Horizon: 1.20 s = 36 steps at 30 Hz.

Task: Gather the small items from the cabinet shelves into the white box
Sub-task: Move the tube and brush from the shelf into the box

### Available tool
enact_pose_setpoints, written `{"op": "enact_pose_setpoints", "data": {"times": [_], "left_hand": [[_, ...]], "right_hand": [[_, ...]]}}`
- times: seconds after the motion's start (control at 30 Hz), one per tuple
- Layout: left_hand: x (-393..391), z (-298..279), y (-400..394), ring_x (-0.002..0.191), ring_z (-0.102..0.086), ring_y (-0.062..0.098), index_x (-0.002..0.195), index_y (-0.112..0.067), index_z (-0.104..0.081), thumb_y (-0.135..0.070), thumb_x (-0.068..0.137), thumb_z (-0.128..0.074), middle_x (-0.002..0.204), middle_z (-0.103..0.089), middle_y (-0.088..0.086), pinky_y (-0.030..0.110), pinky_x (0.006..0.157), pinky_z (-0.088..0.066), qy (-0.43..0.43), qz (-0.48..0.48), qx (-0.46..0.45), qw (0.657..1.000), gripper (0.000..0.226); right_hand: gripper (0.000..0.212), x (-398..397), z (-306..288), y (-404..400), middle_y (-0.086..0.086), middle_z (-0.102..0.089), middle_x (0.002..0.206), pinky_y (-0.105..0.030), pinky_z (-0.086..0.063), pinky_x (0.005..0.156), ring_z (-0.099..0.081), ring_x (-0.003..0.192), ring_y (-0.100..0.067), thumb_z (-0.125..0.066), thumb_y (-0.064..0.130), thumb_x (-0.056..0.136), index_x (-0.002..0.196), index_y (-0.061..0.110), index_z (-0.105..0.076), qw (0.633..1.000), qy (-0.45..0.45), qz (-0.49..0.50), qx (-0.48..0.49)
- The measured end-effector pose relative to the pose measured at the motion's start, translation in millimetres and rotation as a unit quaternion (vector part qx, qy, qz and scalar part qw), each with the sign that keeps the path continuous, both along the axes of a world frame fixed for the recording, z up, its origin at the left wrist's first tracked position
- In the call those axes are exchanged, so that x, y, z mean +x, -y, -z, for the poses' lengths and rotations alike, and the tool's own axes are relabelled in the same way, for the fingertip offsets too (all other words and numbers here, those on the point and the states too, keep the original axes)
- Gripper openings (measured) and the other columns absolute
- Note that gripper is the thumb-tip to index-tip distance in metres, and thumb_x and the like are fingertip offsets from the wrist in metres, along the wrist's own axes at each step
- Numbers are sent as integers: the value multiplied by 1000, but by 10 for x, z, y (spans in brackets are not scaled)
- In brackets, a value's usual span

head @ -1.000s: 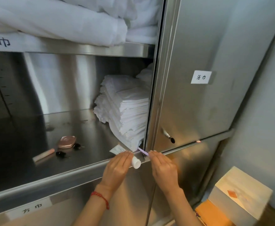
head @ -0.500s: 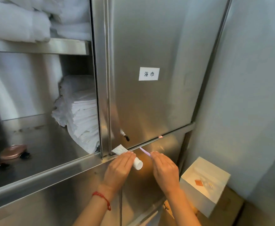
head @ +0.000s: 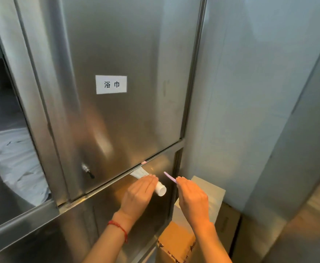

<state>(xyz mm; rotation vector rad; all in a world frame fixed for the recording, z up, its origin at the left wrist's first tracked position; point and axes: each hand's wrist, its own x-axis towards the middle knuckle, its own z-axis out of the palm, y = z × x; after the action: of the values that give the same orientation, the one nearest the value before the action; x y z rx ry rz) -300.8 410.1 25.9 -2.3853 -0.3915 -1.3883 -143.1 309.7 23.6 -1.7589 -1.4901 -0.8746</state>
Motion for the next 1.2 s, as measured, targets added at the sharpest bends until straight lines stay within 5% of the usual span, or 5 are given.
{"op": "enact_pose_setpoints", "data": {"times": [0.5,0.57,0.67,0.87,1.2], "left_hand": [[1312,84,-730,86,-71,22,94,-3,-74,-14,43,-93,94,-73,11,33,78,-54,-93,170,-64,979,55],[1477,108,-823,85,-71,23,94,-2,-74,-15,45,-92,93,-73,12,35,73,-58,-96,196,-68,974,53],[1690,151,-934,85,-71,24,93,-1,-74,-16,45,-92,93,-73,13,35,71,-58,-103,220,-71,967,53],[2022,294,-1153,83,-71,24,96,-2,-72,-20,42,-92,91,-73,13,33,73,-56,-94,261,-67,958,60],[2367,633,-1412,84,-72,22,93,-2,-74,-26,46,-91,92,-73,11,33,75,-55,-125,270,-98,950,55]], "right_hand": [[39,958,79,-368,-6,-74,83,-29,-57,62,-72,70,-20,-91,15,54,89,9,-75,990,-30,139,-25],[15,1069,126,-420,-6,-73,83,-27,-57,62,-72,70,-19,-73,20,81,90,8,-75,988,-8,156,-5],[46,1209,169,-499,-5,-73,83,-26,-57,63,-71,70,-18,-36,32,101,91,8,-74,985,-1,174,12],[25,1397,316,-641,-5,-73,84,-28,-58,63,-72,72,-18,-82,15,68,91,9,-74,976,-47,209,-24],[60,1634,509,-889,-5,-74,87,-26,-57,65,-72,75,-17,-28,45,101,92,9,-75,974,-75,210,-32]]}}
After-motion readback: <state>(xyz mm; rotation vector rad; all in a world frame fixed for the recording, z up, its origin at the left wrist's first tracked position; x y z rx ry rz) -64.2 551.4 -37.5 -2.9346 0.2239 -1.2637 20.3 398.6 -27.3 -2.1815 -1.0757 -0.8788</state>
